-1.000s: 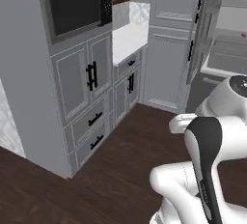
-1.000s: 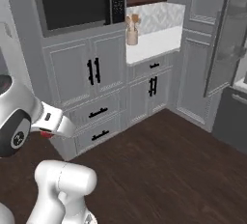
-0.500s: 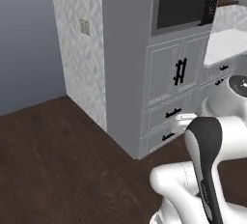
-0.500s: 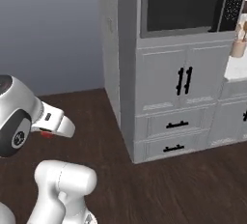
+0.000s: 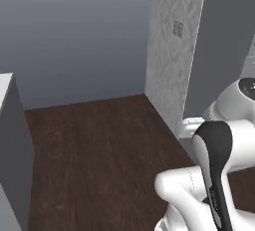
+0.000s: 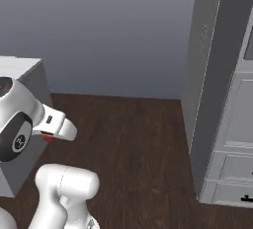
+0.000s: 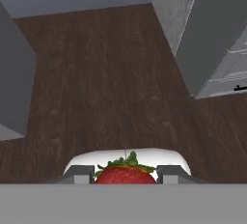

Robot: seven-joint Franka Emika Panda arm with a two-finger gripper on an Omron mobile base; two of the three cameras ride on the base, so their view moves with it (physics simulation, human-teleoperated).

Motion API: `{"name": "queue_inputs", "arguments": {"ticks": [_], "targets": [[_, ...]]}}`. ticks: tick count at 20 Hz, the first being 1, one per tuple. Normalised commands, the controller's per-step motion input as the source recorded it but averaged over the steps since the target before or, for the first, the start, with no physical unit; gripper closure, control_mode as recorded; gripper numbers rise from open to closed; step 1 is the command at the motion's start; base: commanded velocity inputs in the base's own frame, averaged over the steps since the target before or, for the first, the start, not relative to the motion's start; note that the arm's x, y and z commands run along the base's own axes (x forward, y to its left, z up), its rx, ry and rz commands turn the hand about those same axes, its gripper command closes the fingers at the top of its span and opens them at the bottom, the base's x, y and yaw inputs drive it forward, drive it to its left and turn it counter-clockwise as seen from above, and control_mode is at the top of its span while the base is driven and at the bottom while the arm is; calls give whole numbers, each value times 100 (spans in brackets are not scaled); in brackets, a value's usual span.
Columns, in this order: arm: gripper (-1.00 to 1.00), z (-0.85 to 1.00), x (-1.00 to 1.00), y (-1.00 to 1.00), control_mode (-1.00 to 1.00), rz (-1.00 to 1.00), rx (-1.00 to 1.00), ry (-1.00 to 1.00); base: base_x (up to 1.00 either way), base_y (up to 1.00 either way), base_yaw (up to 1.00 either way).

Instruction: Take the strawberry from the fridge and place it on top of the pancake, located on the dining counter.

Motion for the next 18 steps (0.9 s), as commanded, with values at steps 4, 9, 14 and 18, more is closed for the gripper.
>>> {"name": "queue_inputs", "arguments": {"ticks": [4,9,14,18], "targets": [[100,0,0,0,100,0,0,0,100,28,30],[100,0,0,0,100,0,0,0,100,55,2],[100,0,0,0,100,0,0,0,100,63,5],[100,0,0,0,100,0,0,0,100,36,7]]}}
